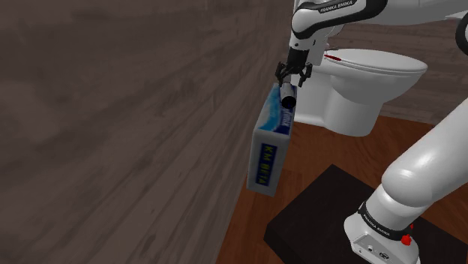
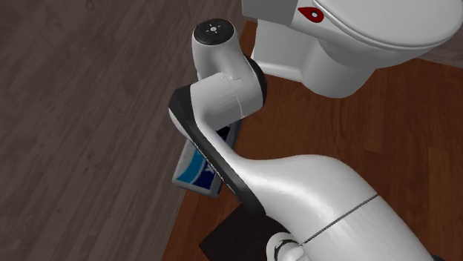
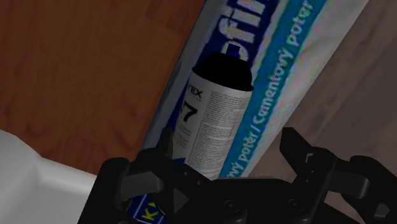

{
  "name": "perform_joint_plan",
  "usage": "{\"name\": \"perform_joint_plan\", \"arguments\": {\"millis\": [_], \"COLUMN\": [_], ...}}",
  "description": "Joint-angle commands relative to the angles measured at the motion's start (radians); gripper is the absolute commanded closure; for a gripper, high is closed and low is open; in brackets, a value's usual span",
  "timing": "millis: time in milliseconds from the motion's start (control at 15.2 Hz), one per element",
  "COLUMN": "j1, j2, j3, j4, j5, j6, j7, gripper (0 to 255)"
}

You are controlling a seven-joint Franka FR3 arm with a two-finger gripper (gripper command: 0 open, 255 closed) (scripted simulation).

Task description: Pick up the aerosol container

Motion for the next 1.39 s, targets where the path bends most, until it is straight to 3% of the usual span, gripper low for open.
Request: {"name": "perform_joint_plan", "arguments": {"millis": [0, 660, 726, 1320], "j1": [-0.015, -0.019, -0.018, -0.019], "j2": [0.072, 0.111, 0.111, 0.111], "j3": [-0.011, -0.015, -0.014, -0.015], "j4": [0.048, -0.017, -0.018, -0.017], "j5": [-0.01, -0.012, -0.012, -0.012], "j6": [0.006, 0.106, 0.107, 0.106], "j7": [0.04, 0.05, 0.051, 0.05], "gripper": [0, 0, 255, 255]}}
